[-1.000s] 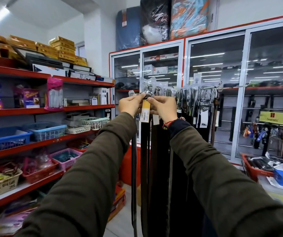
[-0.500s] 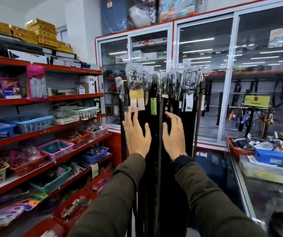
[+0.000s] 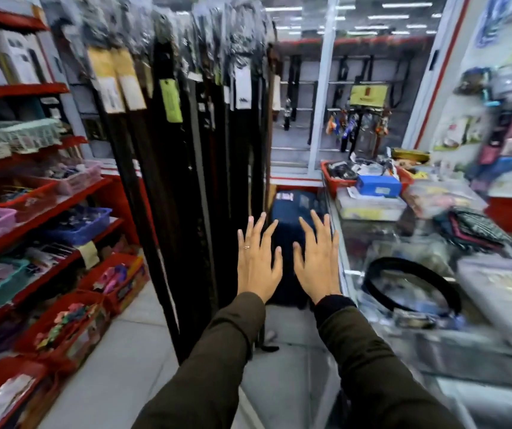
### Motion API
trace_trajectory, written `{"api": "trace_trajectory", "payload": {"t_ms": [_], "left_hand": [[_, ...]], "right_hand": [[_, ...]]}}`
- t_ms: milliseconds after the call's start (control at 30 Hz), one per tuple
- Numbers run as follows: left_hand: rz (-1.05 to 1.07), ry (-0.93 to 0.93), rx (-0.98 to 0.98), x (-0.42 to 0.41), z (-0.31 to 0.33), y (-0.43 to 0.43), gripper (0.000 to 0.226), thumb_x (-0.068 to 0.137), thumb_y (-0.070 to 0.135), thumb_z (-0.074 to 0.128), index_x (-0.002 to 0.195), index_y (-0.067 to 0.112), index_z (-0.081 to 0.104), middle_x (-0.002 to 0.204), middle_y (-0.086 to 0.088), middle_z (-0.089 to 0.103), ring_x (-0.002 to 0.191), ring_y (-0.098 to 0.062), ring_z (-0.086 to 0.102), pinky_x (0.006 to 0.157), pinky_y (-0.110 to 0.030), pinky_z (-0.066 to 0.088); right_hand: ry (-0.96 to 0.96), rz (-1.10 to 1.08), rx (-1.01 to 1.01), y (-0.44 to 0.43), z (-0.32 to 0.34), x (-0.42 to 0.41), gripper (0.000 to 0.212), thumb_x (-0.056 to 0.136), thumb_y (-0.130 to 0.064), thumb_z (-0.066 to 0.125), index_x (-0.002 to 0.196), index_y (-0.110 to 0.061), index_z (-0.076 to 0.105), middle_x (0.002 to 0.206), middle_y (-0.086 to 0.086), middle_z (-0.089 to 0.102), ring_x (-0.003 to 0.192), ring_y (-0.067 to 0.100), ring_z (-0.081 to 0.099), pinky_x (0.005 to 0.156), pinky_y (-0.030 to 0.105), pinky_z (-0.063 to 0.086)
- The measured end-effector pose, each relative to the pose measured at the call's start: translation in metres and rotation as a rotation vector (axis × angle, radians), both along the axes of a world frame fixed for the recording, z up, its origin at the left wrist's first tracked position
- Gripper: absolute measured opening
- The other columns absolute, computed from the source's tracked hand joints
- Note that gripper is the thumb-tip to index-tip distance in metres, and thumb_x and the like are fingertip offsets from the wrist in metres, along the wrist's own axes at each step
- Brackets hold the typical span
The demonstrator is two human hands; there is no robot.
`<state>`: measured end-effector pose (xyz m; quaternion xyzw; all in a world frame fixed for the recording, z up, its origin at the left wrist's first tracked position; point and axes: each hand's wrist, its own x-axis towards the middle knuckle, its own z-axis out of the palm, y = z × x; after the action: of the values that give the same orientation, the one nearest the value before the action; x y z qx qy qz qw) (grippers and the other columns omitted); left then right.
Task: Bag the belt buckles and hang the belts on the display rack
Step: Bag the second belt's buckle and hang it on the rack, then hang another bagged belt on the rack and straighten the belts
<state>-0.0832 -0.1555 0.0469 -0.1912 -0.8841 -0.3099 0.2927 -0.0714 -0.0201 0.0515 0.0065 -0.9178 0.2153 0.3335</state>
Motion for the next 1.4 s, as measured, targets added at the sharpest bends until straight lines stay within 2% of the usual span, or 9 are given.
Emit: {"api": "trace_trajectory", "payload": {"t_ms": [367,600,767,867,967,1100,1200,1267,1400], "left_hand": [[-0.41,-0.261,-0.294,0.013,-0.063,0.144,0.056,0.104,0.033,0.04,0.157,0.017,0.027,0.167,0.001,0.021,0.158,-0.021,0.003,0.129,-0.042,-0.006],[-0.643,-0.472,-0.64,0.017,-0.077,0.221,0.067,0.102,0.048,0.043,0.156,0.013,0.026,0.163,-0.006,0.032,0.156,-0.024,0.016,0.127,-0.048,0.001],[-0.538,-0.432,-0.688,0.01,-0.078,0.233,0.05,0.096,0.039,0.059,0.141,0.02,0.05,0.143,-0.009,0.053,0.137,-0.031,0.043,0.12,-0.046,0.025],[-0.484,-0.411,-0.603,0.004,-0.081,0.22,0.037,0.095,0.028,0.056,0.131,0.019,0.058,0.136,-0.007,0.059,0.129,-0.03,0.051,0.117,-0.04,0.028],[-0.443,-0.408,-0.52,-0.004,-0.078,0.19,0.034,0.094,0.024,0.057,0.128,0.021,0.061,0.132,-0.005,0.062,0.128,-0.027,0.052,0.124,-0.04,0.018],[-0.411,-0.388,-0.286,-0.016,-0.068,0.14,0.035,0.093,0.025,0.063,0.127,0.027,0.06,0.131,-0.002,0.06,0.126,-0.025,0.053,0.116,-0.045,0.036],[-0.384,-0.569,0.212,-0.024,-0.059,0.111,0.047,0.092,0.015,0.068,0.136,0.025,0.055,0.137,-0.008,0.058,0.122,-0.027,0.057,0.103,-0.043,0.05],[-0.329,-0.716,0.65,-0.027,-0.048,0.096,0.039,0.09,0.009,0.072,0.127,0.017,0.06,0.133,-0.017,0.062,0.115,-0.034,0.064,0.092,-0.043,0.057],[-0.298,-0.856,1.114,-0.027,-0.027,0.068,0.016,0.086,0.016,0.078,0.098,0.017,0.068,0.109,-0.014,0.074,0.089,-0.018,0.076,0.068,-0.028,0.062]], "right_hand": [[-0.48,-0.399,0.08,0.16,-0.062,0.066,0.075,0.084,0.001,0.059,0.152,-0.02,0.037,0.166,0.002,0.026,0.158,0.026,0.012,0.126,0.057,-0.004],[-0.824,-0.479,0.152,0.227,-0.085,0.08,0.038,0.094,-0.014,0.056,0.132,-0.018,0.058,0.143,0.007,0.055,0.145,0.022,0.04,0.121,0.066,-0.002],[-0.783,-0.426,0.14,0.235,-0.081,0.08,0.037,0.089,-0.009,0.058,0.119,-0.026,0.07,0.117,0.0,0.074,0.127,0.022,0.059,0.122,0.06,-0.002],[-0.769,-0.31,0.09,0.231,-0.074,0.079,0.028,0.086,-0.015,0.064,0.111,-0.023,0.073,0.114,0.003,0.077,0.121,0.025,0.063,0.119,0.046,0.021],[-0.74,-0.187,-0.009,0.213,-0.066,0.075,0.023,0.083,-0.019,0.075,0.106,-0.017,0.077,0.107,0.009,0.079,0.107,0.029,0.07,0.097,0.038,0.049],[-0.727,-0.056,-0.102,0.175,-0.044,0.061,0.018,0.081,-0.018,0.08,0.098,-0.012,0.078,0.095,0.011,0.078,0.092,0.026,0.071,0.083,0.041,0.056],[-0.639,0.052,-0.218,0.146,-0.024,0.045,0.023,0.081,-0.015,0.079,0.068,-0.03,0.069,0.066,-0.009,0.069,0.061,-0.006,0.063,0.066,0.028,0.045],[-0.587,0.128,-0.361,0.127,-0.012,0.036,0.019,0.081,-0.009,0.08,0.079,-0.025,0.072,0.076,-0.013,0.07,0.068,-0.015,0.062,0.072,0.022,0.045],[-0.505,0.219,-0.561,0.095,0.011,0.02,0.042,0.078,-0.011,0.084,0.116,0.0,0.071,0.109,0.006,0.072,0.102,0.012,0.067,0.088,0.025,0.05]]}}
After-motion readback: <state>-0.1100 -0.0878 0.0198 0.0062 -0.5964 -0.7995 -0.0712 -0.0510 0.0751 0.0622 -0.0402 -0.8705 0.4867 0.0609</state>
